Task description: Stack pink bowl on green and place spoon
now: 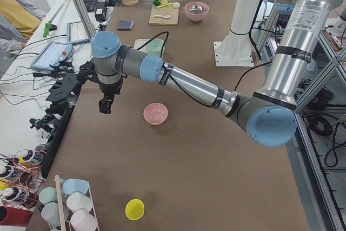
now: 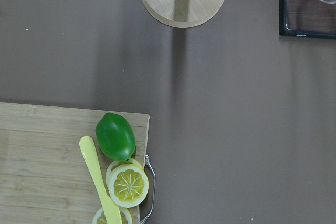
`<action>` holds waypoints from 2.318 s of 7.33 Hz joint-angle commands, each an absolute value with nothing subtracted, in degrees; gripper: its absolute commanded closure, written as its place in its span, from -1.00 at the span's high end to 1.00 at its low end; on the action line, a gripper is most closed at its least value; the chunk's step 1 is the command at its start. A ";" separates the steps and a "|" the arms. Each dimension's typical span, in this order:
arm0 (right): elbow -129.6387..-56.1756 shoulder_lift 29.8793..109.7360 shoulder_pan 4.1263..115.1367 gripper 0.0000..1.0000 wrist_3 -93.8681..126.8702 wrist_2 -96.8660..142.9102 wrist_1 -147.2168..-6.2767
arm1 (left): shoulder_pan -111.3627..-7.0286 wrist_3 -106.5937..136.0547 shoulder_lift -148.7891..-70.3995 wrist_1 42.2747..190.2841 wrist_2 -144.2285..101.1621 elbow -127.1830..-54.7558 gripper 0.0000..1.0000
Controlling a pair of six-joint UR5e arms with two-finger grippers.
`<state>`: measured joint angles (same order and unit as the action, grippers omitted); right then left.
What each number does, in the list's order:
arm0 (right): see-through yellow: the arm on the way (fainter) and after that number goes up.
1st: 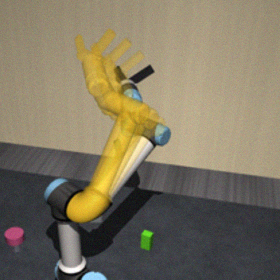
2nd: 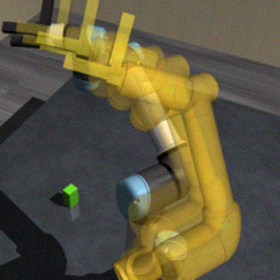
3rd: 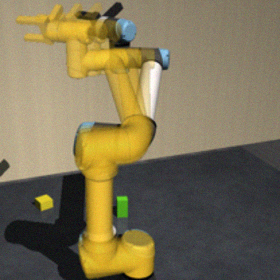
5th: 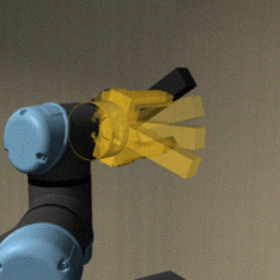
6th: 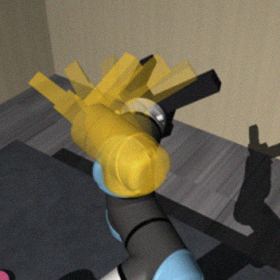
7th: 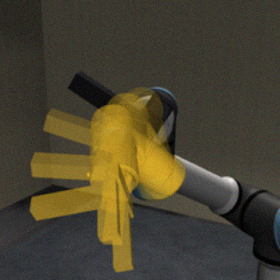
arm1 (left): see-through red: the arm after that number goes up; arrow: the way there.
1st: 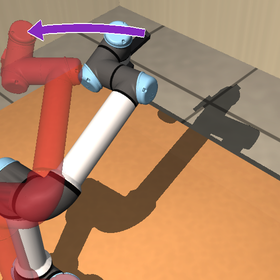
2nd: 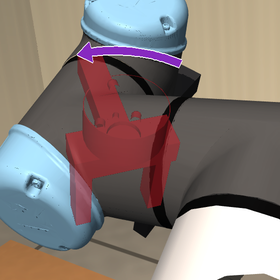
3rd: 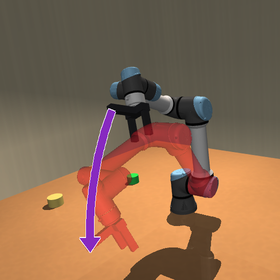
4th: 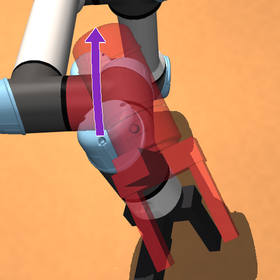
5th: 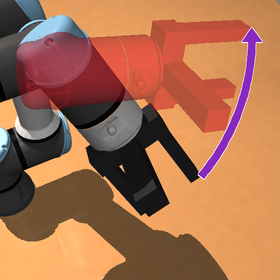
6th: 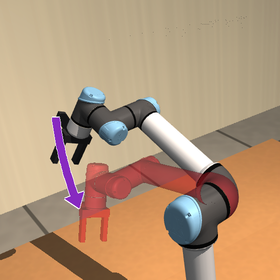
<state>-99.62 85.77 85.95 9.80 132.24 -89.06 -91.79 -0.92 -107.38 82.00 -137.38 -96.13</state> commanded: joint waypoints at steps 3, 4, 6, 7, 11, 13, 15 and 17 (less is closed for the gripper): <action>-99.41 86.13 85.69 1.00 8.79 131.05 -88.33 | -91.14 -1.15 -105.22 80.15 -135.38 -97.81 0.97; -99.67 86.13 85.61 1.00 9.40 131.65 -88.33 | -90.97 -1.75 -103.29 81.03 -135.00 -97.21 0.97; -99.58 85.96 83.95 1.00 9.93 132.01 -88.33 | -90.97 -1.67 -102.84 81.30 -135.79 -97.01 0.97; -99.06 86.65 83.76 1.00 10.11 135.06 -88.42 | -90.62 -0.97 -99.70 82.08 -136.75 -100.86 0.97; -99.31 85.62 80.10 1.00 13.68 137.03 -88.16 | -86.49 9.67 -99.32 82.00 -137.02 -103.89 0.97; -99.23 85.43 76.21 0.99 20.70 136.23 -82.57 | -86.22 9.49 -98.18 82.35 -137.02 -103.80 0.97; -99.23 85.34 73.14 0.99 24.25 133.08 -80.51 | -77.04 13.68 -98.17 82.96 -134.15 -102.49 0.90; -99.23 85.25 70.85 0.91 26.01 132.63 -80.42 | -72.26 16.77 -97.12 88.90 -131.13 -98.82 0.83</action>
